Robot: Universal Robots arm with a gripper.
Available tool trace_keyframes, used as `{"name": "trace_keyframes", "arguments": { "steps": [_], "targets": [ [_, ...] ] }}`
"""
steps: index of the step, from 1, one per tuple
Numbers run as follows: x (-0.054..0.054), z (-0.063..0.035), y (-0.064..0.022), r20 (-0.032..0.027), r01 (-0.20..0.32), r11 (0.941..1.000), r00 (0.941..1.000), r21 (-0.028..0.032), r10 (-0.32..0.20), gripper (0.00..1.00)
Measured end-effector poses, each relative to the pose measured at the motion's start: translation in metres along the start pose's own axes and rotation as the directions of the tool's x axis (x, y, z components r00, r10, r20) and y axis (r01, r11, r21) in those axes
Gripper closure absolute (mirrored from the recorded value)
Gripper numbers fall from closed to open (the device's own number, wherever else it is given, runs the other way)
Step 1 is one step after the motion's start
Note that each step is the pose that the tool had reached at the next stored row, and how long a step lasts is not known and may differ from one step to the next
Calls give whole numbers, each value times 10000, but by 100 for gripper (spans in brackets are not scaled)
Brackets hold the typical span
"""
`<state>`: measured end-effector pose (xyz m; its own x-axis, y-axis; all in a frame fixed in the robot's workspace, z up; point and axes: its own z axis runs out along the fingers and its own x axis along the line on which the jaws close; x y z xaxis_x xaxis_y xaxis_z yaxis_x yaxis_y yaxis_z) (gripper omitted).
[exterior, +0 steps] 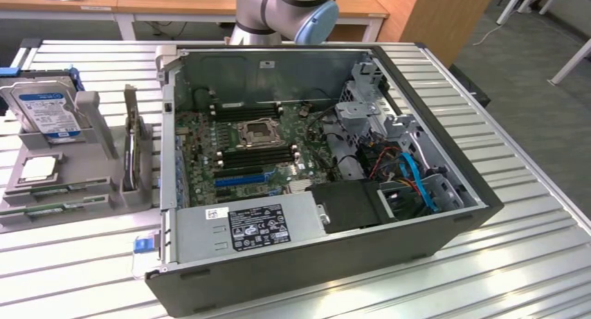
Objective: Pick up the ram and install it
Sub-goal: 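Pick up the ram and move it above insertion slot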
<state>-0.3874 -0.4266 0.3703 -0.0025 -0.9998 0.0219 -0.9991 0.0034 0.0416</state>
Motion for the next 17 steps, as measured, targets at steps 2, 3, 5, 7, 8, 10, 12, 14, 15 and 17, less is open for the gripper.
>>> {"name": "trace_keyframes", "arguments": {
  "steps": [2,3,5,7,8,10,12,14,15,17],
  "targets": [
    [0,0,0,-1,26,10000,10000,0,-26,90],
    [0,0,0,-2,48,10000,10000,0,-48,90],
    [0,0,0,-3,79,10000,10000,1,-79,90],
    [-1,0,0,2,101,9999,9999,5,-101,90],
    [-1,0,0,8,109,9999,9999,6,-109,90],
    [-1,0,0,9,111,9999,9999,5,-111,90],
    [-1,0,0,13,113,9999,9999,6,-113,90],
    [0,0,0,77,116,9999,9999,11,-116,90],
    [0,0,0,114,117,9999,9999,11,-117,90],
    [0,0,0,184,120,9999,9998,12,-120,90]
  ]
}}
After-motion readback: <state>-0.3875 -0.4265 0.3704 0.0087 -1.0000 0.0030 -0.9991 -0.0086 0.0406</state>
